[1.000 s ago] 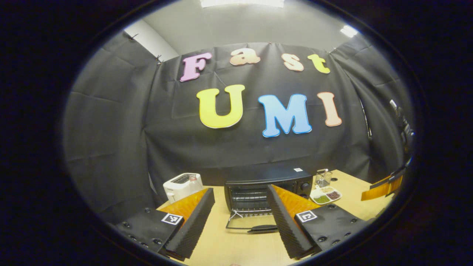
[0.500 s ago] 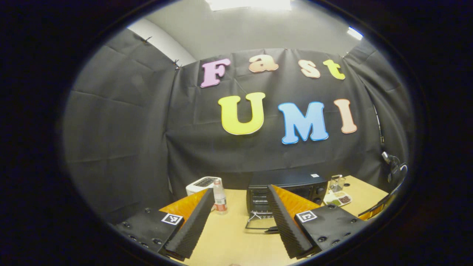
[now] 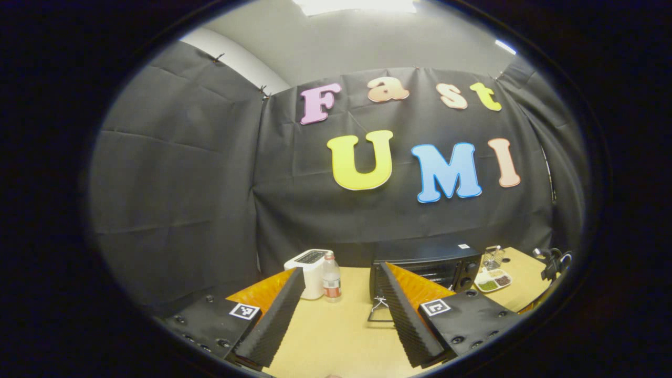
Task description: Open the electric oven with the left hand, put the food in, and close the electric oven.
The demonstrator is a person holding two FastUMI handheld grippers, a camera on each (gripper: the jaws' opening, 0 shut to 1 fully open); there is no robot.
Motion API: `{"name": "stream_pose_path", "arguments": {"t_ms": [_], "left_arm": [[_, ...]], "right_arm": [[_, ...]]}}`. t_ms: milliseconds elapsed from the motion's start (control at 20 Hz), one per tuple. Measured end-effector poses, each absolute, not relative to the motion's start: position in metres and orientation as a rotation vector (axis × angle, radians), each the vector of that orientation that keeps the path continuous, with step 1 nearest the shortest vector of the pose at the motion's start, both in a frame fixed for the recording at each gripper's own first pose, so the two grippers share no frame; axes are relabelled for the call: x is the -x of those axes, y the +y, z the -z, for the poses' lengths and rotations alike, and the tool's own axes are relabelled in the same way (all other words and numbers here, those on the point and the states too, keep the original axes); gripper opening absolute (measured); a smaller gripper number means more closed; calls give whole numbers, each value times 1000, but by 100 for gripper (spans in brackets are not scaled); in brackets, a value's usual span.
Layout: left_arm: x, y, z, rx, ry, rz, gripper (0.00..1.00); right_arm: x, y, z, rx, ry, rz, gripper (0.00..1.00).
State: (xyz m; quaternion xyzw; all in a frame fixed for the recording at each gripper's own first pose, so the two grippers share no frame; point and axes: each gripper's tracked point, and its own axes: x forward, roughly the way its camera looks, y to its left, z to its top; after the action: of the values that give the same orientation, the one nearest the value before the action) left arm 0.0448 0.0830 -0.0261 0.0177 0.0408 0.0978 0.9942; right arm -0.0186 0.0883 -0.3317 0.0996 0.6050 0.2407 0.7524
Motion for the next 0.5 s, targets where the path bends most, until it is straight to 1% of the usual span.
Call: {"name": "stream_pose_path", "arguments": {"t_ms": [50,100,150,200,400,450,500], "left_arm": [[-44,84,27,-34,82,-198,100],[-43,85,26,-32,82,-200,99],[-43,87,27,-32,84,-202,99],[-43,89,29,-32,85,-205,98],[-46,93,33,-30,92,-216,95],[-47,95,33,-26,93,-221,90],[-47,98,33,-21,92,-223,90]], "right_arm": [[19,90,336,-221,1332,-522,92],[17,86,333,-224,1344,-512,81],[18,88,341,-229,1355,-503,68],[19,88,341,-238,1371,-500,62],[22,91,347,-238,1416,-515,62],[23,93,349,-240,1424,-517,62],[22,93,348,-247,1434,-518,62]]}}
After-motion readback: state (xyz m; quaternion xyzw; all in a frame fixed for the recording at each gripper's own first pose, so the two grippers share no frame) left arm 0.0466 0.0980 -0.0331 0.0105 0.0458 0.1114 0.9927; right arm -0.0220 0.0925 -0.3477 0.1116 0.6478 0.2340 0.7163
